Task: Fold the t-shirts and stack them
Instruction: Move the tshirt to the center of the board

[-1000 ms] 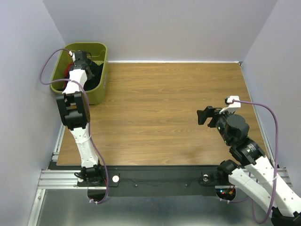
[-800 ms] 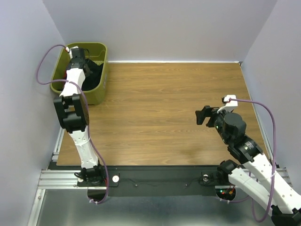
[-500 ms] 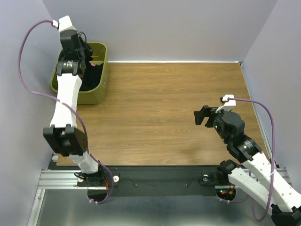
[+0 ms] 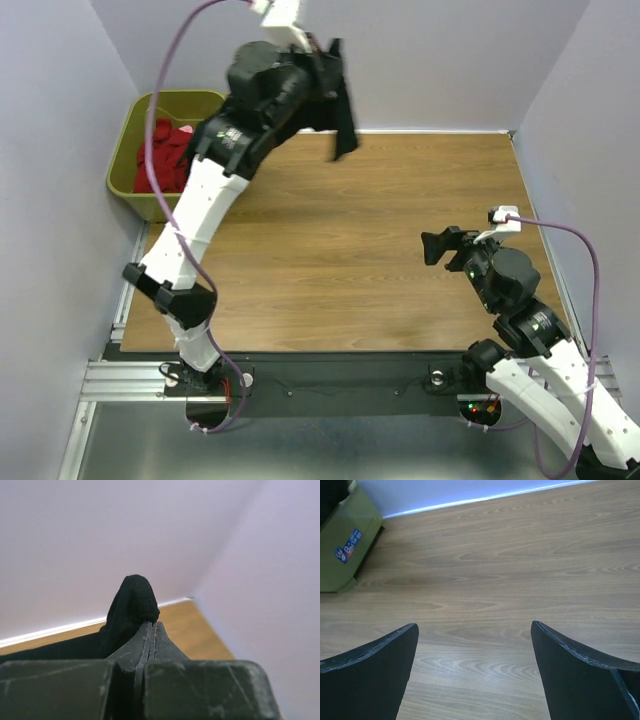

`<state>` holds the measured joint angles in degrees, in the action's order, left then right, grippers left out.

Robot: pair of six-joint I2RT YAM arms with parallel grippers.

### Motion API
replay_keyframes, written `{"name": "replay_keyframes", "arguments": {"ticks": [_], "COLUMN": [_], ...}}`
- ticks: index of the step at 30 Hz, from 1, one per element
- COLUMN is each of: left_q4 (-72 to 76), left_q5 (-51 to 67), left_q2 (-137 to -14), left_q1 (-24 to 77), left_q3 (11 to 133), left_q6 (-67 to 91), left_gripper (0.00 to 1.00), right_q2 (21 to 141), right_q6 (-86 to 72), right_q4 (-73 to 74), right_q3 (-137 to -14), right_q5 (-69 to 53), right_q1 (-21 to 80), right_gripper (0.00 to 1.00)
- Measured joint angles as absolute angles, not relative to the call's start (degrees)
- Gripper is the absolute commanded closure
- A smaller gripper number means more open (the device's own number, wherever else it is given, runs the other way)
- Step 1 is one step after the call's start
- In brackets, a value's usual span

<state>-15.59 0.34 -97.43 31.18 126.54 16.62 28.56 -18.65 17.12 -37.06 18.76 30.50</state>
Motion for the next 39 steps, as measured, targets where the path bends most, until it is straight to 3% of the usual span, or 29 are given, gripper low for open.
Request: {"name": "replay_keyframes", "arguments": {"ticks": [4,9,20,28,35,37,39], "left_q4": [-14.9,-10.3,-2.8,-3.2,-2.0,-3.3,-4.7], "left_q5": [4.4,9.1,16.8,10.2,1.4,-0.9,-3.0], "left_q2": [-103.3,-104.0,-103.2,-90.7,-82.8,-83.8,-84.8], "left_q1": [39.8,46.8,49.3,42.5,31.3,30.0,29.4], "left_q3": [135.0,136.1,135.0,111.0,75.6,67.8,63.3], "left_q6": [17.6,19.4,21.4,21.1,23.2,23.0,22.3], "left_gripper": [1.00,1.00,1.00,1.00,1.00,0.90,0.71], "right_q2": [27.0,24.3,18.7,19.9,26.2,30.5,34.2], "right_q6": [-18.6,-18.6,-18.3,-16.4,-16.0,-16.5,-17.1], "right_q4": [17.2,17.1,17.2,17.3,18.2,19.3,19.8], "right_q3": [-37.1,-37.1,-37.1,-37.1,-37.5,-38.4,-39.0], "right_q5": [20.6,24.3,31.1,29.6,25.9,24.7,23.7], "right_q1": [30.5,30.5,30.5,30.5,30.5,30.5,30.5], "right_gripper": [0.00,0.00,0.00,0.00,0.00,0.00,0.00]}}
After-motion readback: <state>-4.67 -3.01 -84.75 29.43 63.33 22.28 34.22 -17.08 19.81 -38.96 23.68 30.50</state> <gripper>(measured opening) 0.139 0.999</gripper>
